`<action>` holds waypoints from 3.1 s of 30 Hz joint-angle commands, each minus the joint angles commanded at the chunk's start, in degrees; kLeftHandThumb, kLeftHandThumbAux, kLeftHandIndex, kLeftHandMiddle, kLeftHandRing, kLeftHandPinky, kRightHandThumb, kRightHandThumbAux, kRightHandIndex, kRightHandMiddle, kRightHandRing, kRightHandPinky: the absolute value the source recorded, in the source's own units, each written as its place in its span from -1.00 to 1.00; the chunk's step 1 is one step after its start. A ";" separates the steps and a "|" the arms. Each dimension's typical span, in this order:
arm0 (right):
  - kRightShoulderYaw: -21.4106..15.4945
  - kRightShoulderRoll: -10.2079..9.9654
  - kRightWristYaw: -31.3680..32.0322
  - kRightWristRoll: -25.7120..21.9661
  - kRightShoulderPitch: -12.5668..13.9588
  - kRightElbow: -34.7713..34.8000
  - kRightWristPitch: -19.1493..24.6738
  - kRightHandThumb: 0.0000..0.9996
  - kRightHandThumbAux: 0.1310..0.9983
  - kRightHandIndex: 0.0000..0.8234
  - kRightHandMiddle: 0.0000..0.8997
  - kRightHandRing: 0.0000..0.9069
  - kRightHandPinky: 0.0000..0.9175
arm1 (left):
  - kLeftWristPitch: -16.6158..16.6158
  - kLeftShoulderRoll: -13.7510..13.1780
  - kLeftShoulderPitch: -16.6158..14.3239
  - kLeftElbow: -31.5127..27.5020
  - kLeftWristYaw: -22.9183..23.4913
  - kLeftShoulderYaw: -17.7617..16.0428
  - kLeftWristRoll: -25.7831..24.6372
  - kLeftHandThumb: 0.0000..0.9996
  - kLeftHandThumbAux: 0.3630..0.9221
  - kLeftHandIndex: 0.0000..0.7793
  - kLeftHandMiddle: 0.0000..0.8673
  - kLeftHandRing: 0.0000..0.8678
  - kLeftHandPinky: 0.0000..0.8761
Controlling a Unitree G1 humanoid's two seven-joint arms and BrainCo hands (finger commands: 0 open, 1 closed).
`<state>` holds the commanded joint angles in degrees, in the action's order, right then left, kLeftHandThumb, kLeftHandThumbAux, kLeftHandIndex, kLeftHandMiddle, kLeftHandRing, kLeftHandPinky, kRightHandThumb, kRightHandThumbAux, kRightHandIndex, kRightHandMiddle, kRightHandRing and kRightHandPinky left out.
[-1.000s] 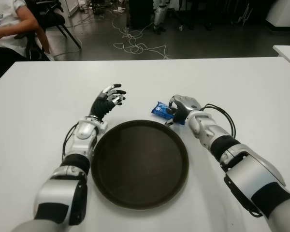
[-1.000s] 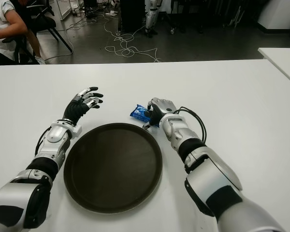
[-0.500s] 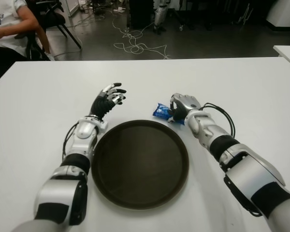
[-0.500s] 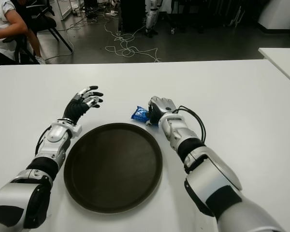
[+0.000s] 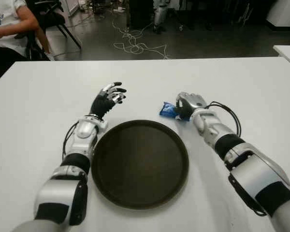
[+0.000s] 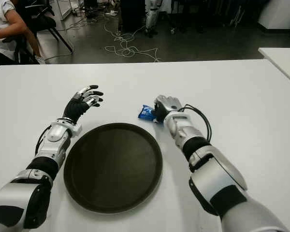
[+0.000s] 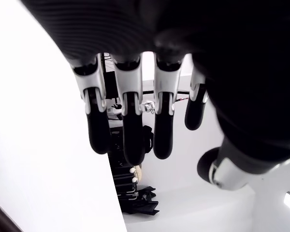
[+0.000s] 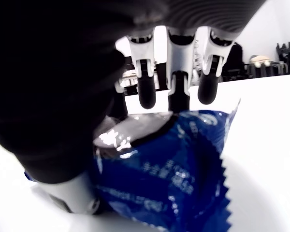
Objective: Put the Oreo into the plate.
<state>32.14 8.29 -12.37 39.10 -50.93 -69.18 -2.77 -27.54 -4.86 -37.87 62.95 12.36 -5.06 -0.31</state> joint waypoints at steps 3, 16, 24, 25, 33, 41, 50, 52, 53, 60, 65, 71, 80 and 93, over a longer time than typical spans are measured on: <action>-0.24 0.22 -0.28 -0.08 0.11 0.03 -0.58 -0.59 0.67 0.39 0.56 0.57 0.56 | -0.10 -0.04 0.04 -0.06 0.20 0.06 0.01 -0.90 -0.02 -0.41 -0.22 -0.25 -0.26; -1.49 0.73 -1.24 -0.03 0.24 0.10 -2.20 -0.67 0.72 0.44 0.62 0.63 0.62 | 0.59 -0.22 0.12 -0.29 0.73 0.06 -0.12 -0.86 -0.01 -0.45 -0.24 -0.26 -0.22; -2.28 0.97 -1.37 -0.38 0.18 0.42 -3.18 -0.72 0.74 0.37 0.58 0.60 0.60 | 0.63 -0.48 0.15 -0.31 0.33 0.33 0.39 -0.86 -0.03 -0.44 -0.24 -0.27 -0.24; -2.39 0.99 -1.44 -0.42 0.17 0.47 -3.27 -0.72 0.74 0.37 0.58 0.60 0.60 | 0.61 -0.48 0.15 -0.31 0.38 0.31 0.37 -0.86 -0.03 -0.44 -0.24 -0.27 -0.25; -4.04 1.40 -2.46 -1.09 0.21 2.36 -3.44 -0.70 0.74 0.43 0.62 0.64 0.63 | 0.06 -0.24 0.08 0.06 1.99 -0.51 -0.92 -0.91 -0.04 -0.44 -0.25 -0.25 -0.22; -5.75 2.38 -3.69 -2.07 1.25 6.17 -4.04 -0.65 0.72 0.50 0.69 0.70 0.67 | -0.16 -0.08 0.06 0.28 3.14 -1.21 -1.96 -0.89 -0.01 -0.46 -0.26 -0.26 -0.22; -7.13 4.89 -2.47 -1.75 4.82 19.68 -2.24 -0.72 0.73 0.58 0.73 0.74 0.70 | -0.15 -0.19 -0.07 0.47 2.71 -1.08 -1.71 -0.85 0.01 -0.48 -0.25 -0.26 -0.23; -7.27 5.50 -1.84 -1.40 6.15 23.23 -1.32 -0.74 0.73 0.59 0.74 0.74 0.70 | -0.20 -0.22 -0.10 0.58 2.74 -1.10 -1.72 -0.86 -0.01 -0.48 -0.25 -0.26 -0.23; -7.34 5.76 -1.57 -1.26 6.75 24.76 -0.94 -0.75 0.73 0.60 0.74 0.74 0.70 | -0.26 -0.25 -0.11 0.64 2.73 -1.09 -1.68 -0.86 -0.01 -0.48 -0.25 -0.26 -0.23; -8.57 6.91 -0.05 -1.13 10.54 34.74 1.20 -0.76 0.73 0.63 0.77 0.76 0.71 | -0.14 -0.58 -0.39 1.04 2.15 -0.77 -1.06 -0.83 -0.01 -0.48 -0.27 -0.26 -0.22; -9.95 7.71 0.17 -1.41 13.37 41.54 1.26 -0.69 0.70 0.59 0.75 0.75 0.70 | 0.01 -0.71 -0.37 1.02 1.85 -0.58 -0.76 -0.84 0.00 -0.48 -0.27 -0.27 -0.23; -10.94 8.32 0.38 -1.31 15.25 45.83 0.68 -0.70 0.71 0.54 0.74 0.75 0.70 | 0.21 -0.69 -0.37 0.93 2.06 -0.69 -0.98 -0.84 -0.02 -0.50 -0.27 -0.28 -0.23; -12.40 8.99 2.77 -1.62 19.88 57.07 0.83 -0.80 0.72 0.47 0.72 0.73 0.67 | 0.76 -0.90 -0.39 0.52 1.99 -0.43 -0.71 -0.82 0.00 -0.53 -0.29 -0.29 -0.24; -9.66 6.50 5.53 -1.03 26.86 67.61 -3.65 -0.97 0.71 0.62 0.78 0.78 0.74 | 1.46 -1.24 -0.47 0.28 0.80 0.16 0.34 -0.87 0.06 -0.50 -0.28 -0.29 -0.24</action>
<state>22.48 14.80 -6.84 38.07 -24.07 -1.57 -6.42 -26.08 -6.10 -38.34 63.24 13.16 -4.90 0.04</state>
